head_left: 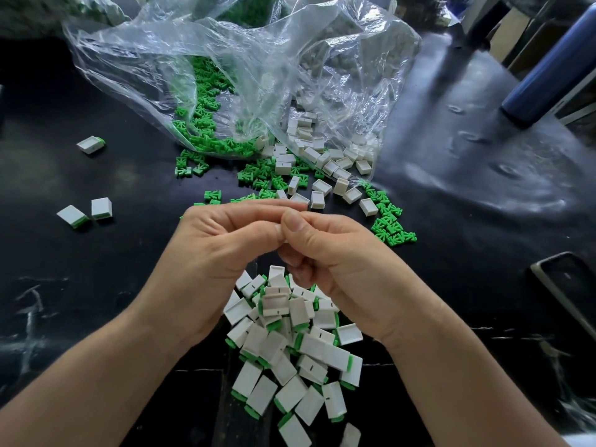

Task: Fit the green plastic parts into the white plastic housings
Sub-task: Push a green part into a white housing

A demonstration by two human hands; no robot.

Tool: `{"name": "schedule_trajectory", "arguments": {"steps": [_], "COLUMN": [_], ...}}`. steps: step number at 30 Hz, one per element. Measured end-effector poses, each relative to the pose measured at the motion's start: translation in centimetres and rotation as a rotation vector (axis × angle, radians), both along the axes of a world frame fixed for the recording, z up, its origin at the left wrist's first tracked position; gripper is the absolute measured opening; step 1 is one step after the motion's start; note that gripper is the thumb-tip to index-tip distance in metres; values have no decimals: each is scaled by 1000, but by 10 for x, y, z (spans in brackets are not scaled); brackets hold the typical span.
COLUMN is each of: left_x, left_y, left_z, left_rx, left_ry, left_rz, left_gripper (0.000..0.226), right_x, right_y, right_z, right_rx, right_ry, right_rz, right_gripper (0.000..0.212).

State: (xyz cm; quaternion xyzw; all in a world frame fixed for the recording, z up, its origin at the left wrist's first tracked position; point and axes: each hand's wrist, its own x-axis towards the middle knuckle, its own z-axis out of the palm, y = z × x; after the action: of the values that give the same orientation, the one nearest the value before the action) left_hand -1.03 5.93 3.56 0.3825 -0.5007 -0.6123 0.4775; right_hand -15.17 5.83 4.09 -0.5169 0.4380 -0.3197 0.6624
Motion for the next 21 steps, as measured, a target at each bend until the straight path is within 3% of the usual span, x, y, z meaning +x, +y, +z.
{"name": "schedule_trajectory", "arguments": {"steps": [5,9,14,21], "left_x": [5,8,10,9], "left_y": [-2,-4,-4,-5], "left_z": [2,1,3,0], "left_rx": [34,59,101,115], "left_ry": [42,16,-2,23], "left_rz": [-59,-129,-177,-137], "left_gripper": [25,27,24,27], "right_x": [-3,-8,-10,-7], "right_y": [-3,-4,-3,-2], "right_z": [2,5,5,0], "right_rx": [37,35,15,-24], "right_ry": [-72,-46,15,41], "right_rz": [55,116,202,115], "right_gripper": [54,18,27,21]}}
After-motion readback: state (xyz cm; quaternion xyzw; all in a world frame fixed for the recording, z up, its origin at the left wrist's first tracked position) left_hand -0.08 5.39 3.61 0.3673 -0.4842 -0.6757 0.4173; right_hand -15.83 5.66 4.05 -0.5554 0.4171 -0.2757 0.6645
